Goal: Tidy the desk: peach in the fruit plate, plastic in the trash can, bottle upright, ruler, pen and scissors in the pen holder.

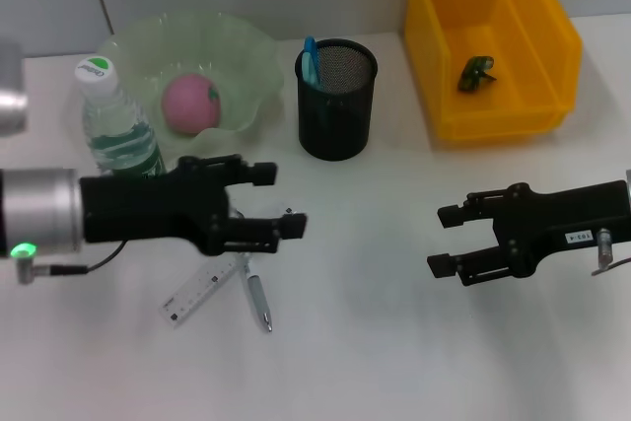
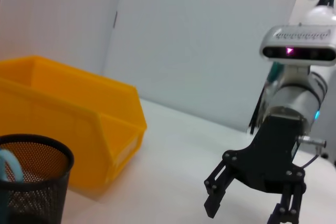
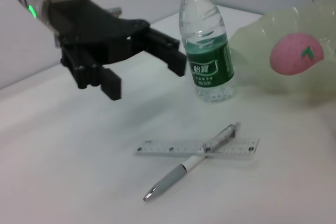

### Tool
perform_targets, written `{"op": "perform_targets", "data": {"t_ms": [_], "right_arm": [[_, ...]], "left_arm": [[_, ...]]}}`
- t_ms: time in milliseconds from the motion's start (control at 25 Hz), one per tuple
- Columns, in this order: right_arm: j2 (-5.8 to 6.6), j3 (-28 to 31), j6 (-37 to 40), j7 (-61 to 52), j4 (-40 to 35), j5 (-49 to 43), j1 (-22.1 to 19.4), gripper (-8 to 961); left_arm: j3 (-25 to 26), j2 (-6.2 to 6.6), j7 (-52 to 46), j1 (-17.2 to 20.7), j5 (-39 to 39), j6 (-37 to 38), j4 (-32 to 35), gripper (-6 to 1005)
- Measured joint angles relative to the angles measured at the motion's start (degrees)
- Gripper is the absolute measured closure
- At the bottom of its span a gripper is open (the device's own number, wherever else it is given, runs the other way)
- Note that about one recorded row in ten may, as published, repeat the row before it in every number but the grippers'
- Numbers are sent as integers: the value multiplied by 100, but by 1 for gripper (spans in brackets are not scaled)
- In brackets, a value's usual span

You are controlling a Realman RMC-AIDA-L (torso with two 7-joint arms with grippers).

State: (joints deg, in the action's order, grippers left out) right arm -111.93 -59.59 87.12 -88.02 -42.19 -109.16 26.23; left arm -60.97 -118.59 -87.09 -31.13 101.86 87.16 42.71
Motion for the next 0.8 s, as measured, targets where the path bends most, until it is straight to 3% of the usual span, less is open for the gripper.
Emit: {"op": "perform_targets", "data": {"t_ms": [240,440,640,800], "right_arm": [[19,28,-3,-7,-40,-49,14,180],[22,76,-3,-35,-72,-160,62,183],[23,79,-2,-79,-78,-225,101,186],[23,79,-4,-168,-78,-323,145,189]], "left_arm": [[-1050,6,-1265,-113,265,-698,1039,167],[-1686,-2,-2709,-311,1287,-1313,1859,168],[-2216,-31,-3914,-696,2225,-1693,2031,168],[-2396,-48,-4240,-884,2563,-1747,1958,169]]}}
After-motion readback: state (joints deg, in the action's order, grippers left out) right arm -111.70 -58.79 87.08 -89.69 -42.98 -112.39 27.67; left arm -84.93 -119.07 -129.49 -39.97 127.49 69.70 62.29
